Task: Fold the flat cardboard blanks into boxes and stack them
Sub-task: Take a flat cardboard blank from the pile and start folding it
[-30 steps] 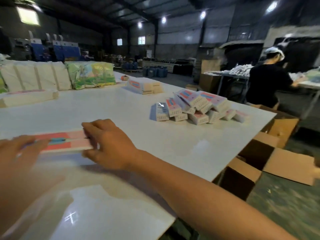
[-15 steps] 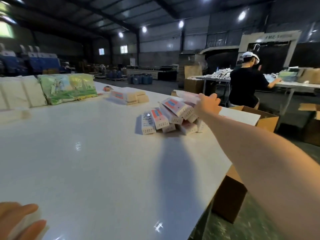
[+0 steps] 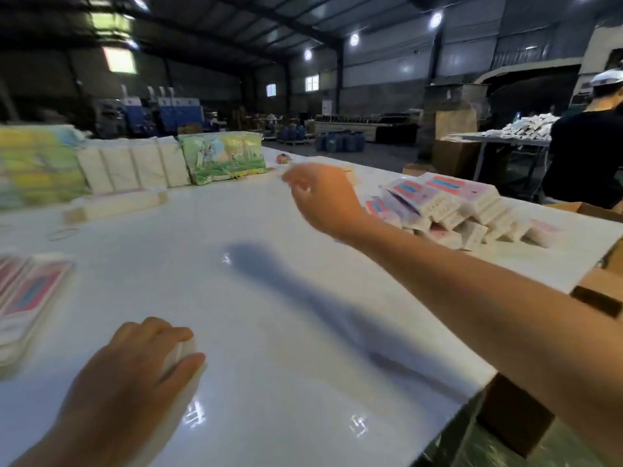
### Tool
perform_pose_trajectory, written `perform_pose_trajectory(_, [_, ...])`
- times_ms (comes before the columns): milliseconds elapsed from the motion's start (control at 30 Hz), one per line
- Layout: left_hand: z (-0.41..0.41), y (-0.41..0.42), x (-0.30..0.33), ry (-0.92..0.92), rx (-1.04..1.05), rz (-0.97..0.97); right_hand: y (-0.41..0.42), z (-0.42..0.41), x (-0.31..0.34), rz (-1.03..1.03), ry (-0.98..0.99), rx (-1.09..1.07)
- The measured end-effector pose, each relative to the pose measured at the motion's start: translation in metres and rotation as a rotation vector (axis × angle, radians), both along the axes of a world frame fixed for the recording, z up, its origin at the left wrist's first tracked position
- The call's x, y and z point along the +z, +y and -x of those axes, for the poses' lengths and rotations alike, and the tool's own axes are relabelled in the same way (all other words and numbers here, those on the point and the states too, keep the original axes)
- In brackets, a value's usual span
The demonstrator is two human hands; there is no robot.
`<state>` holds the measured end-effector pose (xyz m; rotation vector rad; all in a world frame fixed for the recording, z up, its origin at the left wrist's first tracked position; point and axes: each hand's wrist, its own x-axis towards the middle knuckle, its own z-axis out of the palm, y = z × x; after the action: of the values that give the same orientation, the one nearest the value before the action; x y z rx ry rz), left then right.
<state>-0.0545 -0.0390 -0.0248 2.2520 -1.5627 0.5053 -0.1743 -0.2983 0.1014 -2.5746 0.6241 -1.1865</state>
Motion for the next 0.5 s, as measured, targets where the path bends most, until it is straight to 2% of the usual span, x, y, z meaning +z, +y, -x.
perform_pose_trajectory(33, [0.01, 0.001, 0.009, -0.01, 0.017, 0.068, 0.028, -0.015, -0.019, -0.023, 0.122, 0.107])
perform_pose_trajectory(100, [0.016, 0.004, 0.014, 0.019, 0.019, 0.038, 0.073, -0.036, -0.059, -0.056, 0.342, 0.233])
perform_pose_trajectory(200, [0.017, 0.004, 0.017, 0.13, 0.137, -0.059, 0.106, -0.047, -0.101, 0.005, 0.492, 0.279])
perform_pose_trajectory(367, [0.013, 0.001, 0.01, 0.099, 0.143, -0.02, 0.103, -0.043, -0.115, 0.086, 0.428, 0.312])
perform_pose_trajectory(433, [0.012, 0.0, 0.012, 0.228, 0.133, 0.027, 0.101, -0.044, -0.115, 0.091, 0.418, 0.316])
perform_pose_trajectory(500, [0.004, 0.003, 0.022, 0.449, 0.159, 0.103, 0.101, -0.044, -0.116, 0.098, 0.411, 0.316])
